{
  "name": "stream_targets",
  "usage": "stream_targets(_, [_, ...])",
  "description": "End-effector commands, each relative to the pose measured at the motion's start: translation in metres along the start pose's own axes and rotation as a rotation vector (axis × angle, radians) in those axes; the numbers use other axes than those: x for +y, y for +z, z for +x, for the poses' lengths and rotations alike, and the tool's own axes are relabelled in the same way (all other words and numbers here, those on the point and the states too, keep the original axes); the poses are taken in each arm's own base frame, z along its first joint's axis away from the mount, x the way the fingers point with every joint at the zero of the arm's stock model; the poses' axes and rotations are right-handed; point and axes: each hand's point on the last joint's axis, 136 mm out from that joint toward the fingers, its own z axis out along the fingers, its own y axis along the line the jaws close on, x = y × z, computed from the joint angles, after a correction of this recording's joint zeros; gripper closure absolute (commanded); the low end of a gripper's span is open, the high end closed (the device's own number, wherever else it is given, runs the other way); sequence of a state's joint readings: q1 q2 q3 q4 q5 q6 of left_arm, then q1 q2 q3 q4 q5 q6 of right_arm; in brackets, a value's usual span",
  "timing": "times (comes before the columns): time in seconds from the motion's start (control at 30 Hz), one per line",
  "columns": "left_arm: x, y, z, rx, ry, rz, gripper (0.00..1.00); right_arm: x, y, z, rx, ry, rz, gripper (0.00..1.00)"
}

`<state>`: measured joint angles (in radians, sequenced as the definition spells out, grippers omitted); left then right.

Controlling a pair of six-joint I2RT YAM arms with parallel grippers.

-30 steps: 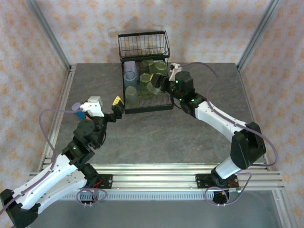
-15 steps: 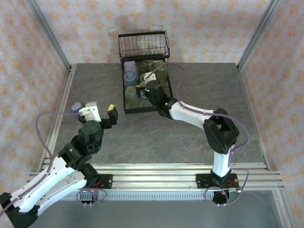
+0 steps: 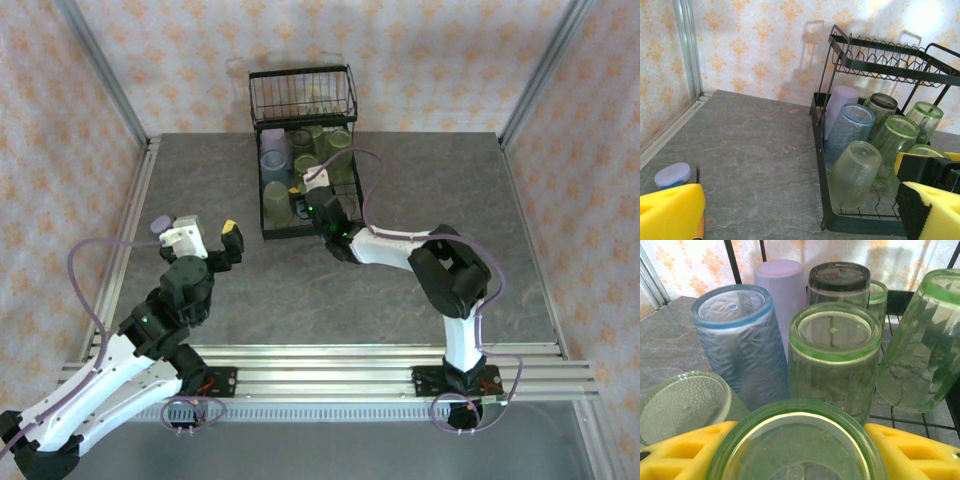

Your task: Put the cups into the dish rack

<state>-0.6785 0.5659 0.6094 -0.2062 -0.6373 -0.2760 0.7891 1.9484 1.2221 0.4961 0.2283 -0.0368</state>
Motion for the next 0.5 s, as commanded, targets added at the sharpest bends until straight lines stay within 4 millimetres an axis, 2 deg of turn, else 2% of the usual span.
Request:
stream_targets(0.0, [0.004,0.0,-0.007,-0.011,-0.022,-0.028,0.0,-0.01,0.005,0.0,-0.056,0.056,0.049,0.4])
stream_targets(0.2, [0.001,0.002,-0.007,-0.006,-0.015,-0.023,0.01,-0.011,0.013,0.018,-0.048,0.111,0.054,0.39])
stream_targets(0.47, [-0.002,0.005,-0.003,0.001,-0.019,-0.018,0.01,-0.018,0.022,0.032,-0.044,0.142,0.091,0.34])
